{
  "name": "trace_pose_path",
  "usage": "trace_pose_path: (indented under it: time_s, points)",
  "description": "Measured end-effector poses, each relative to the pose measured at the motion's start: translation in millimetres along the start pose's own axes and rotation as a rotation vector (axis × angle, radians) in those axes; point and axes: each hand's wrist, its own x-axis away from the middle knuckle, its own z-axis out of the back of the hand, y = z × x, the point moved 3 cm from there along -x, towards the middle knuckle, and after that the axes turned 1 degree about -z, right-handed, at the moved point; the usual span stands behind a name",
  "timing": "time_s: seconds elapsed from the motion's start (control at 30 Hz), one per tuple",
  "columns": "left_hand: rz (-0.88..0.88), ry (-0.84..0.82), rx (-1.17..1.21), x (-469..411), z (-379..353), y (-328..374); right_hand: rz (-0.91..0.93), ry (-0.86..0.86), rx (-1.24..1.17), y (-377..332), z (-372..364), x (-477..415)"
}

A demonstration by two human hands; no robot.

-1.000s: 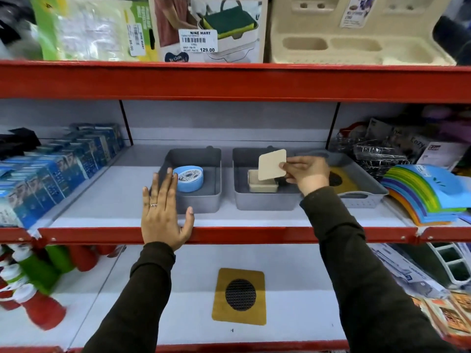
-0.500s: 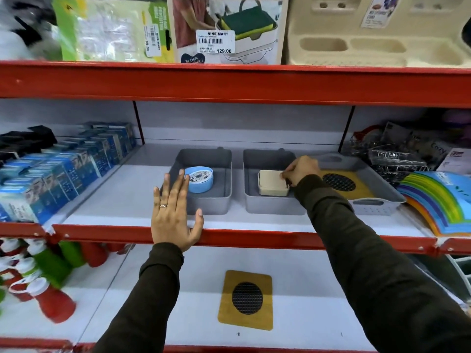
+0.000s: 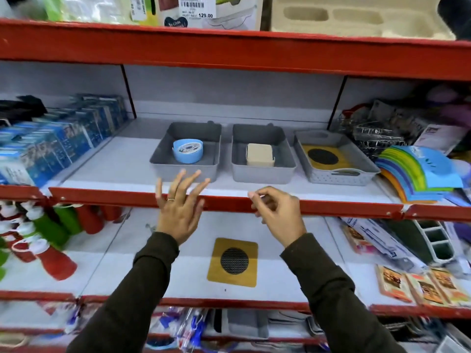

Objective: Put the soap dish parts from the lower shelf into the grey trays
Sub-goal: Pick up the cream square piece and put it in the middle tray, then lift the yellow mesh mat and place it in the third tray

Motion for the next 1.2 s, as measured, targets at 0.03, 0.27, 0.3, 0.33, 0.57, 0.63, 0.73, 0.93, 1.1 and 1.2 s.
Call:
trace_pose_path:
  time_s: [0.03, 0.27, 0.3, 0.33, 0.57, 0.63, 0.73, 0.93, 1.1, 1.2]
  points:
    - [-0.046, -0.001, 0.046, 15, -2, 16, -0.028, -0.023, -0.01, 10, -7, 13]
    - [0.312, -0.621, 0.535, 114, -66, 64, -0.499, -0.171, 0.013, 152, -51, 57]
    - [0.481, -0.73, 0.591, 127, -83, 63, -0.597, -0.204, 0.031, 176, -59, 60]
    - [0.647, -0.834, 0.61, 138, -94, 62, -0.673, -0.223, 0.056, 197, -65, 64]
    - [0.974, -1.155, 0.392, 173, -156, 58, -1.022, -0.224, 0.063, 287, -105, 75]
    - [1.056, -1.114, 0.426, 176, -167, 56, -1.061, -0.18, 0.054, 283, -110, 74]
    - [1.121, -1.124, 0.475, 175, -169, 51, -1.052, -0.202, 0.081, 280, -110, 80]
    - [1.288, -1.093, 0.639, 176, -146, 50, -1.088, -0.086, -0.187, 276, -82, 102]
    - [1.378, -1.074, 0.845, 188, -135, 64, -1.047, -0.066, -0.294, 256, -43, 114]
    - [1.371, -1.086, 0.943, 170, -103, 88, -1.01, -0.037, -0.311, 236, -13, 123]
